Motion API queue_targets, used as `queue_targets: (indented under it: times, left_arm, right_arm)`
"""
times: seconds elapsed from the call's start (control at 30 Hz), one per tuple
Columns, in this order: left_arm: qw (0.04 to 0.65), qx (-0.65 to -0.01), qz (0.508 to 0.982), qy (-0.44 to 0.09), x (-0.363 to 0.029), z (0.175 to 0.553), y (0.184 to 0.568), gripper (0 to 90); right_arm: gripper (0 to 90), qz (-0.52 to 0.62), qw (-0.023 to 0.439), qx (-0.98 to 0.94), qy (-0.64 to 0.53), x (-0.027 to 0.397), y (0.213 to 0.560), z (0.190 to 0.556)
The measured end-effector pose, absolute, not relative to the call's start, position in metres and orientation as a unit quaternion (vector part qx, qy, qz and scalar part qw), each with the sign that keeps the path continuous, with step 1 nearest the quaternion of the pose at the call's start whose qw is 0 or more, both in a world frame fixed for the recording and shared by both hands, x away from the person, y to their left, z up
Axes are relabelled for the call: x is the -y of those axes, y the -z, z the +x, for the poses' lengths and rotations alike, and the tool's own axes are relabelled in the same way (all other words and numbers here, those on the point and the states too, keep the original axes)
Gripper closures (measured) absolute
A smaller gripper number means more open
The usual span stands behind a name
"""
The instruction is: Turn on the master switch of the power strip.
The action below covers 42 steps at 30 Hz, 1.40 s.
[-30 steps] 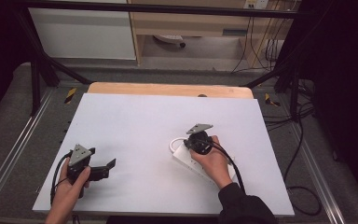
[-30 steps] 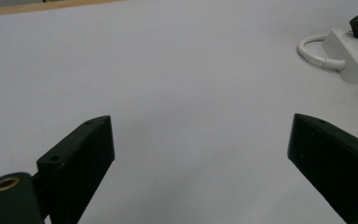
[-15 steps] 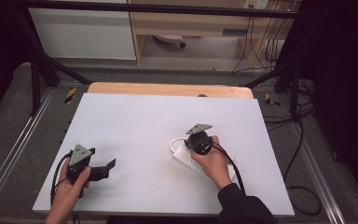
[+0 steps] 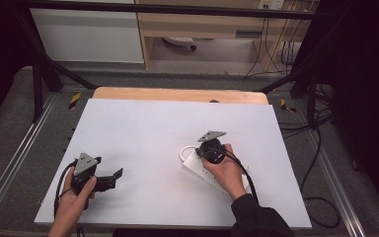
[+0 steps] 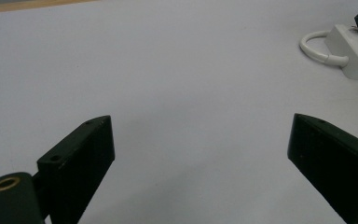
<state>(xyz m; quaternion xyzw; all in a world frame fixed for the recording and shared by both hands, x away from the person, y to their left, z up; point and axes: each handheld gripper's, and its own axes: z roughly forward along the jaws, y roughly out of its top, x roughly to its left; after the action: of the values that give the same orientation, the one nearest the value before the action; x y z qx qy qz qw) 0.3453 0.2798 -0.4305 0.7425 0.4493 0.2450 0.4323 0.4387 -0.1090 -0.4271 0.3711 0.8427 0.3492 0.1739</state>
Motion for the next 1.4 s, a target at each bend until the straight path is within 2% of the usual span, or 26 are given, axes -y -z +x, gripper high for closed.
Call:
queue_targets:
  times: [0.67, 1.4]
  left_arm:
    - [0.431, -0.450, 0.742, -0.245, -0.2802, 0.3446, 0.4307, 7.2]
    - [0.429, -0.449, 0.744, -0.247, -0.2794, 0.3444, 0.4307, 7.2]
  right_arm:
    - [90.0, 0.361, 0.184, -0.848, -0.343, 0.1024, 0.4273, 0.4370]
    - [90.0, 0.372, 0.173, -0.838, -0.360, 0.1063, 0.4266, 0.4374]
